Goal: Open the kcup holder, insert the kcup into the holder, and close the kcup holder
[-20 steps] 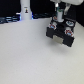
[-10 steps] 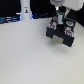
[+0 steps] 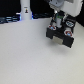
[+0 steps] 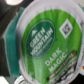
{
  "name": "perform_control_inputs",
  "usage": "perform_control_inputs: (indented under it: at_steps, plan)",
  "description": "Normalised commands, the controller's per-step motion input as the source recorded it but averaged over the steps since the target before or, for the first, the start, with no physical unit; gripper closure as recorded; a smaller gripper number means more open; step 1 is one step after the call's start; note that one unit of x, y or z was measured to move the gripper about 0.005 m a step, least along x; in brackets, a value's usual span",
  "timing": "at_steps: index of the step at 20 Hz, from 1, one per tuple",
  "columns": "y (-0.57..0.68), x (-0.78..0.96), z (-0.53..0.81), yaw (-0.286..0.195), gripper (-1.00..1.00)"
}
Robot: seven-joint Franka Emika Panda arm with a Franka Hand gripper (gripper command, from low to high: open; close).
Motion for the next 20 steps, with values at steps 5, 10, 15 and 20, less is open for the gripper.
perform_control_inputs:
  at_steps: [5, 10, 15, 20]
  plan:
    - [0.29, 0.21, 0.36, 0.0, 1.0]
    - [0.29, 0.21, 0.31, 0.0, 1.0]
    - [0.11, 0.22, 0.09, -0.008, 1.0]
    - [0.02, 0.02, -0.08, 0.01, 1.0]
